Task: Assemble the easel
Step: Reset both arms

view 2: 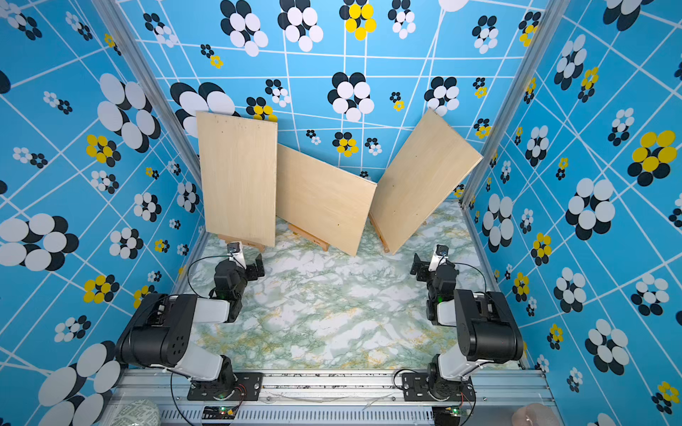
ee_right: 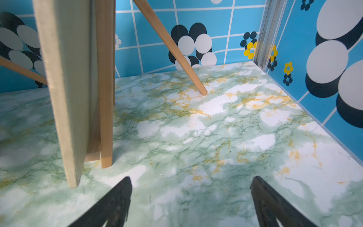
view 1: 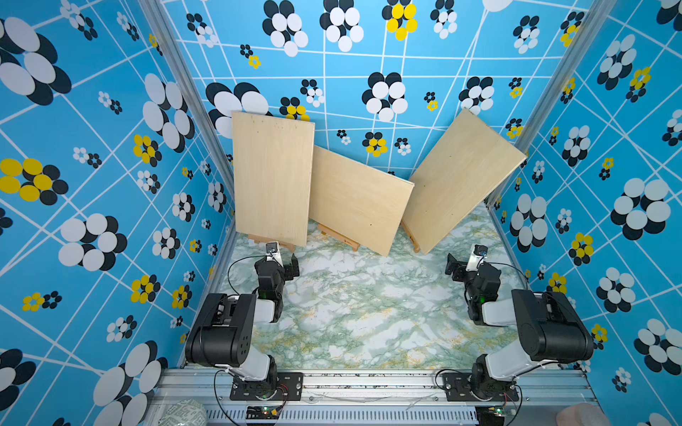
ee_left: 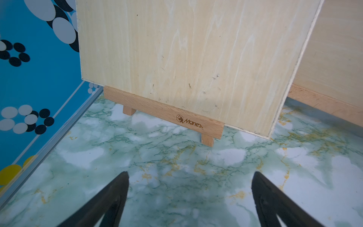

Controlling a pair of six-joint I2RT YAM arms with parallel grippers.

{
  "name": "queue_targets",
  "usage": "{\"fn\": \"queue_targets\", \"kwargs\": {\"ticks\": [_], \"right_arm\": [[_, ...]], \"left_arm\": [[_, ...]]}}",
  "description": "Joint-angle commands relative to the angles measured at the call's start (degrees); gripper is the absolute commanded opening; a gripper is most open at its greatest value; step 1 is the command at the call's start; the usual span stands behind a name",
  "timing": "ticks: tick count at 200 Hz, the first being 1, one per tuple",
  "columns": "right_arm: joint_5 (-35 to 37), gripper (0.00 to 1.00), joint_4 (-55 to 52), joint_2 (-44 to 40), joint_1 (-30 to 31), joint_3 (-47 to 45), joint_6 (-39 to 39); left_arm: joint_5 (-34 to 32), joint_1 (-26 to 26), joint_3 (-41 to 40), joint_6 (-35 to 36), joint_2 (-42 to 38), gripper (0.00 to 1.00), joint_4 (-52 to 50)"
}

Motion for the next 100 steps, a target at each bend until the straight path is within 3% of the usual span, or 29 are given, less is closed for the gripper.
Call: {"fn": "queue_targets", "kwargs": {"ticks": [1,59,100], "right_arm": [[1.0,0.98,-2.9,-1.1,0.4,1.2,0.9],[4.0,0.99,-5.8,-1.4,1.8,2.6,0.3],[1.7,0.99,-6.3,-1.2,1.7,3.0,-0.5]], "left_arm": [[-1.0,-0.2,1.1,-0.1,0.4,0.99,-0.7],[-1.6,-0.7,1.5,0.3,0.4,0.99,-1.2],[-1.8,-0.9,1.6,0.5,0.5,0.99,-1.2]]}}
